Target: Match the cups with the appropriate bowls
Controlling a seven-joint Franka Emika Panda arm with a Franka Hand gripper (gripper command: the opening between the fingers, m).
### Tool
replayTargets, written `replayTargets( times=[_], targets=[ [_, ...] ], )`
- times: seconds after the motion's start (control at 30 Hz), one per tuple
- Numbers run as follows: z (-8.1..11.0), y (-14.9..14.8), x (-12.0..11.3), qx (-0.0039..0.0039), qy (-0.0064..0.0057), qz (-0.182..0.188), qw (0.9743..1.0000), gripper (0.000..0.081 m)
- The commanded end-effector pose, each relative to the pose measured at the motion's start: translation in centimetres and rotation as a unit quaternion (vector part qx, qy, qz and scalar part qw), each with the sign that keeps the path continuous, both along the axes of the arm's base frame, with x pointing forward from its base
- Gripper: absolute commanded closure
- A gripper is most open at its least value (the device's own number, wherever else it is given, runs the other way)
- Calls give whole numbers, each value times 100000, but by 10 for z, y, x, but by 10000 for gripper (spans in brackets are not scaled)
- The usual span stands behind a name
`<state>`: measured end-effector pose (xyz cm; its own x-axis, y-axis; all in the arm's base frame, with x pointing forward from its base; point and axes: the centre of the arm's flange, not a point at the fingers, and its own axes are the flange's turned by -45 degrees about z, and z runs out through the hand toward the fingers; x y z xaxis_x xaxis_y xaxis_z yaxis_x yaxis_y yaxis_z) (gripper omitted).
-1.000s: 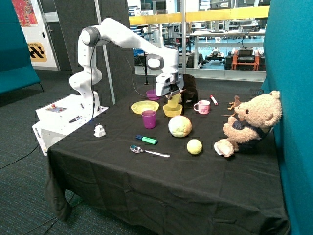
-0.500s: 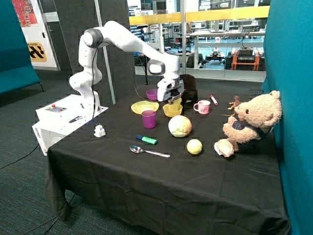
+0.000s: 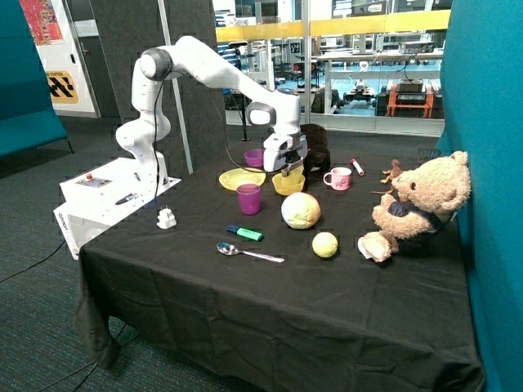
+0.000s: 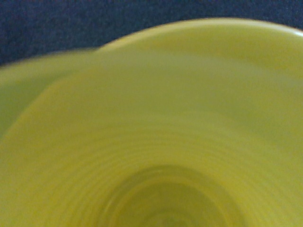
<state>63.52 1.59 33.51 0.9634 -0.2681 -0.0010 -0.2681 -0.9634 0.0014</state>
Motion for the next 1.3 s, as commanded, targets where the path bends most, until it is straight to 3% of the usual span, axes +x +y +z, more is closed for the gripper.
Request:
replayTargets(
  times=[0.0, 0.3, 0.83, 1.27],
  targets=[
    [-3, -7, -3, 54, -65, 448, 99999, 729],
    [-1, -14, -7, 54, -64, 946, 99995, 421],
    [-1, -14, -11, 56, -63, 2787, 99961, 240],
    [-2, -14, -17, 56, -63, 3084, 99952, 211]
  ],
)
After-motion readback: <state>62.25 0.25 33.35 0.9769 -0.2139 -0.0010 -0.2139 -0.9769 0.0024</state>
